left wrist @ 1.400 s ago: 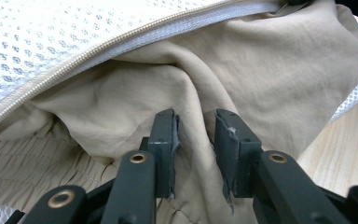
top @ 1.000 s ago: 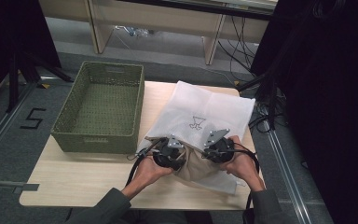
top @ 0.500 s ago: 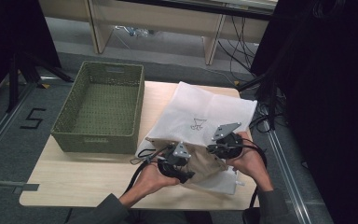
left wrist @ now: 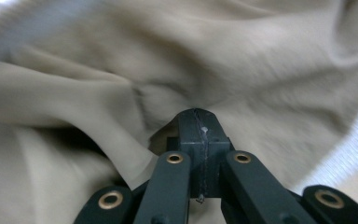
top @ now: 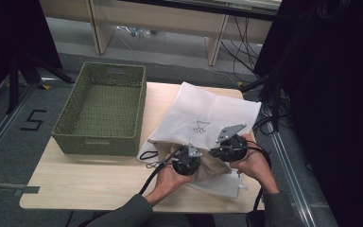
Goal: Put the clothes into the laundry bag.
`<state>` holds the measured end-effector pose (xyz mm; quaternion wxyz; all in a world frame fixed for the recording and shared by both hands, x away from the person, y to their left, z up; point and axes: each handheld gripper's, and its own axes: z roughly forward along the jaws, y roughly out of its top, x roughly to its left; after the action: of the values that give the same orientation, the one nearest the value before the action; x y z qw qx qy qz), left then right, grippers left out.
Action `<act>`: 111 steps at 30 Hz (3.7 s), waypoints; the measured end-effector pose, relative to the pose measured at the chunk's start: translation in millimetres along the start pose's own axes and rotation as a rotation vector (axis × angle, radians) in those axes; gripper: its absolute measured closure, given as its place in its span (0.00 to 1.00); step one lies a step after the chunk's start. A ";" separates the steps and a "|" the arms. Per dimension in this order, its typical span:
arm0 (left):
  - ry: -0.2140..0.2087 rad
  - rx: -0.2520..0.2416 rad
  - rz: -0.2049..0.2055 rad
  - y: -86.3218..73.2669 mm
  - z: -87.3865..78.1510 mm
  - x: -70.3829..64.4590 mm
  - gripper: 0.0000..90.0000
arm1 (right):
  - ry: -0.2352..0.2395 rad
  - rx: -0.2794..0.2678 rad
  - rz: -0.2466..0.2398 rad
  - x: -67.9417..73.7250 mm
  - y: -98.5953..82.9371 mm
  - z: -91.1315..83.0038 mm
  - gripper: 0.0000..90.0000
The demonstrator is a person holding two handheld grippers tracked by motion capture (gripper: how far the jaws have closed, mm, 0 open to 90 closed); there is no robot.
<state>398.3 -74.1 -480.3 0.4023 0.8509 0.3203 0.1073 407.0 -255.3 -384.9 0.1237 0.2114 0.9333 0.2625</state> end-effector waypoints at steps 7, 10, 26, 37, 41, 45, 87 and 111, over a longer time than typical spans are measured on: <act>0.034 -0.042 -0.054 10.1 -2.2 16.0 0.99 | 0.003 0.000 0.009 -1.2 -1.0 -0.1 0.98; -0.036 -0.008 -0.020 6.1 -8.4 12.3 0.93 | 0.006 -0.002 0.010 -2.8 -2.1 0.3 0.98; -0.128 0.112 0.094 -9.7 -15.6 -18.3 0.45 | 0.017 0.007 0.018 -3.3 -3.0 2.7 0.98; -0.033 0.134 0.164 -10.7 5.2 -17.9 0.87 | 0.026 0.016 0.012 -2.5 -3.0 4.0 0.98; -0.017 0.114 0.146 -4.9 4.6 -15.4 0.95 | 0.032 0.013 0.016 -2.6 -3.2 3.8 0.98; 0.013 0.074 0.108 8.1 6.7 -8.8 0.96 | 0.038 0.012 0.013 -2.5 -2.6 4.0 0.98; -0.077 0.092 0.039 -10.1 -31.6 16.9 0.94 | 0.072 0.024 0.020 -2.8 -5.2 11.8 0.98; -0.058 0.054 -0.034 -14.0 -28.1 30.9 0.45 | 0.013 0.007 -0.002 -0.5 -2.5 13.6 0.87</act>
<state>403.4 -30.6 -474.8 0.3902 0.8586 0.3256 0.0670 411.2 -251.6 -397.5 0.1174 0.2090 0.9353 0.2604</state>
